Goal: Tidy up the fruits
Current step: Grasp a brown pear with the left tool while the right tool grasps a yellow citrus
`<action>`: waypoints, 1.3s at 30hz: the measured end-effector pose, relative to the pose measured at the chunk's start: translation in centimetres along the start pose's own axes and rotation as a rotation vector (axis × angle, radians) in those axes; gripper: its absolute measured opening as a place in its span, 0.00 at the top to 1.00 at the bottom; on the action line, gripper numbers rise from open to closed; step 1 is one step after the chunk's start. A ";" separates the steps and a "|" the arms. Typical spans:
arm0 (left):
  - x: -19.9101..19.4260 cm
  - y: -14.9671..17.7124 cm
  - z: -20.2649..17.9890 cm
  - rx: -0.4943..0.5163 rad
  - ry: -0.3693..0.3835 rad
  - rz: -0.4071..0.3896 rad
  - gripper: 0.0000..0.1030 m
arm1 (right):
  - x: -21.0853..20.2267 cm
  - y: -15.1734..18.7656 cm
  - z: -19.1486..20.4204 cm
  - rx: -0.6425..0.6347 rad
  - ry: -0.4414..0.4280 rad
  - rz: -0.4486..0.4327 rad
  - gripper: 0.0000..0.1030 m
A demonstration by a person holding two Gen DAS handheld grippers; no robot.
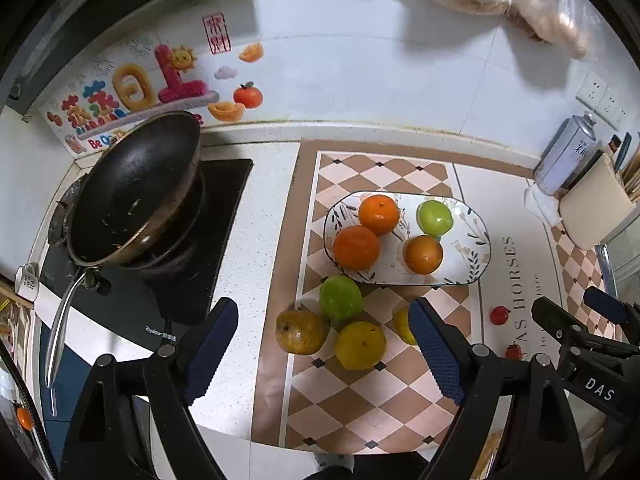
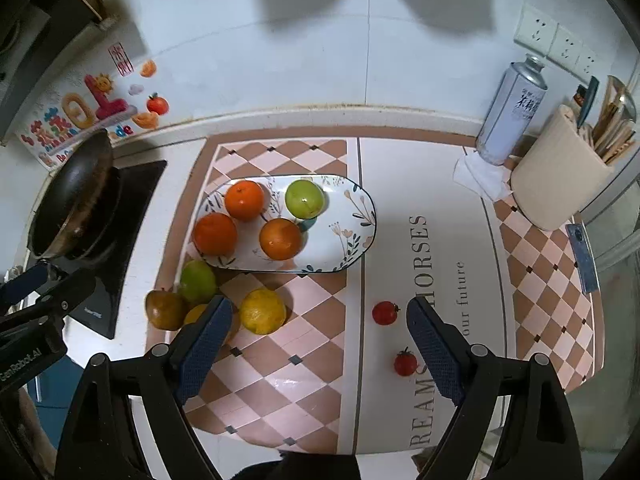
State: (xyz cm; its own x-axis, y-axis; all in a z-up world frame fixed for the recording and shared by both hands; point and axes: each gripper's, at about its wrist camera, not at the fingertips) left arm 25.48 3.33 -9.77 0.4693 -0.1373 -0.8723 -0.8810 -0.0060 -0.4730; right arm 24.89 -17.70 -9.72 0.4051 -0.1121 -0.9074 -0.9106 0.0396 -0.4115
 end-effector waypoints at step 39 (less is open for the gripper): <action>17.5 2.9 8.2 -0.127 0.027 0.409 0.04 | 22.6 2.4 7.6 0.074 -0.258 0.485 0.23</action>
State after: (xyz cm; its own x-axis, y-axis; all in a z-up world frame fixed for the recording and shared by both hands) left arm 31.64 9.00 -27.37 0.0797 -0.1801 -0.9804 -0.9954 -0.0677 -0.0685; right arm 32.53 -12.63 -31.86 -0.0439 0.1832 -0.9821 -0.9934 0.0964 0.0623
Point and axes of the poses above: each gripper's, at about its wrist camera, not at the fingertips, and x roughly the way its jaws point, z to its left, y to its underside, and after that the axes turned 10 degrees about y, right-handed
